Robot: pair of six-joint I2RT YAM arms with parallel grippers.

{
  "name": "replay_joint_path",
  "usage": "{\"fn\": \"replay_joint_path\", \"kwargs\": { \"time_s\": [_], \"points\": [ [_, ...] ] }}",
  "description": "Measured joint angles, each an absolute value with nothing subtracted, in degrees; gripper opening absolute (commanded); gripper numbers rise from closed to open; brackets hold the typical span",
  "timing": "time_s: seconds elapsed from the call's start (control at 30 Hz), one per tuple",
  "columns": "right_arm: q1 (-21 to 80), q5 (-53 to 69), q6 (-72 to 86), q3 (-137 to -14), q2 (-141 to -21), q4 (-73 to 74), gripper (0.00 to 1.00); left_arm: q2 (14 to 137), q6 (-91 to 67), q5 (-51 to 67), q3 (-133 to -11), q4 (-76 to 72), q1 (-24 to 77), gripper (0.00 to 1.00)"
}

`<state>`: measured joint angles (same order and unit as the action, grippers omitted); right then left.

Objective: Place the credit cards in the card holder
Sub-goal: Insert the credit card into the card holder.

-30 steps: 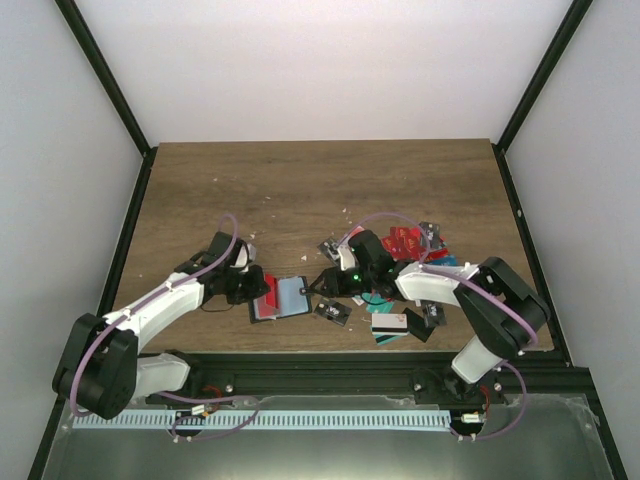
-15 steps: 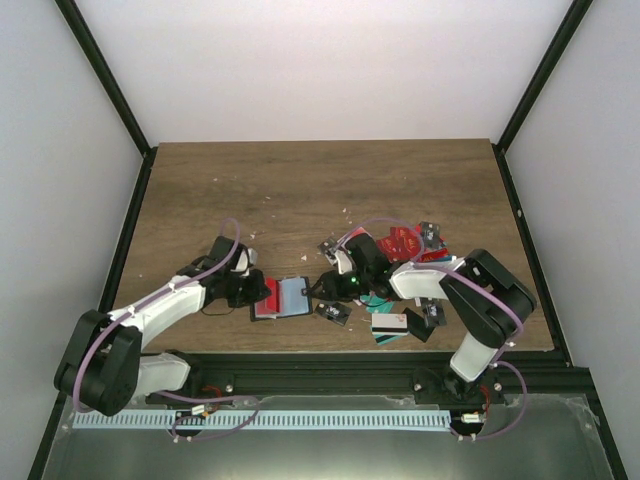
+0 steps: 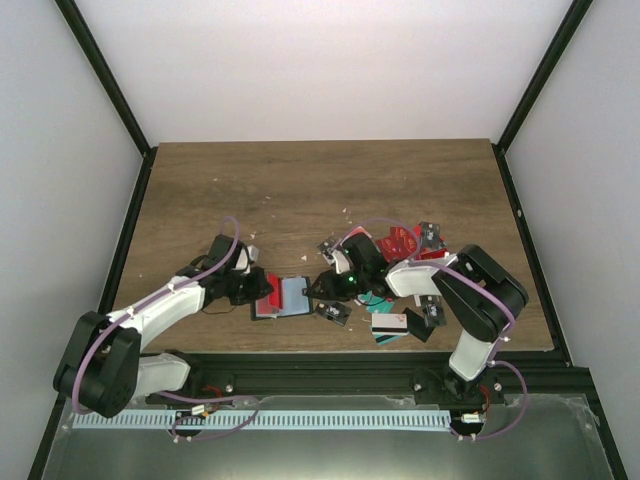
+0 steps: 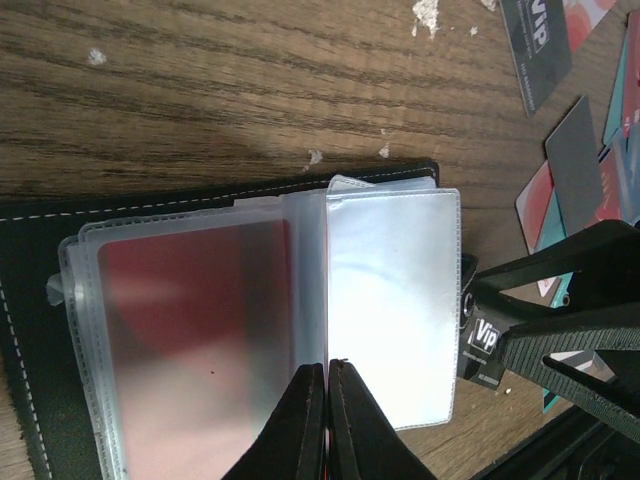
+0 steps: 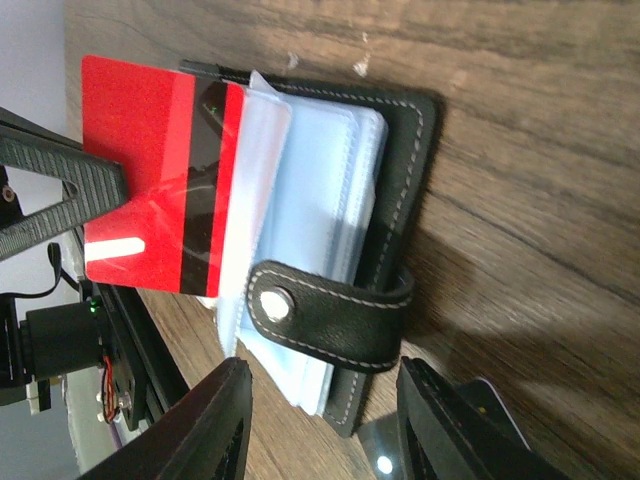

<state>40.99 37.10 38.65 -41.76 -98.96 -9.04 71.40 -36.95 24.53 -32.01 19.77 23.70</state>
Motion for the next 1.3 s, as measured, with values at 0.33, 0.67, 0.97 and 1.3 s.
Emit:
{"fn": "replay_joint_path", "kwargs": {
  "time_s": [0.33, 0.67, 0.97, 1.3],
  "points": [
    [40.9, 37.5, 38.9, -42.4, -100.1, -9.5, 0.42, 71.7, -36.9, 24.7, -30.0, 17.6, 23.7, 0.04],
    [40.8, 37.8, 39.7, -42.4, -100.9, -10.0, 0.41, 71.8, -36.3, 26.3, -27.9, 13.0, 23.6, 0.04],
    [40.6, 38.0, 40.0, -42.7, -101.6, -10.0, 0.4, 71.4, -36.3, 27.7, -25.9, 8.8, 23.6, 0.04],
    [40.6, 38.0, 40.2, -42.7, -101.6, -10.2, 0.4, 69.6, -37.4, 29.7, -23.6, 5.0, 23.6, 0.04]
  ]
}}
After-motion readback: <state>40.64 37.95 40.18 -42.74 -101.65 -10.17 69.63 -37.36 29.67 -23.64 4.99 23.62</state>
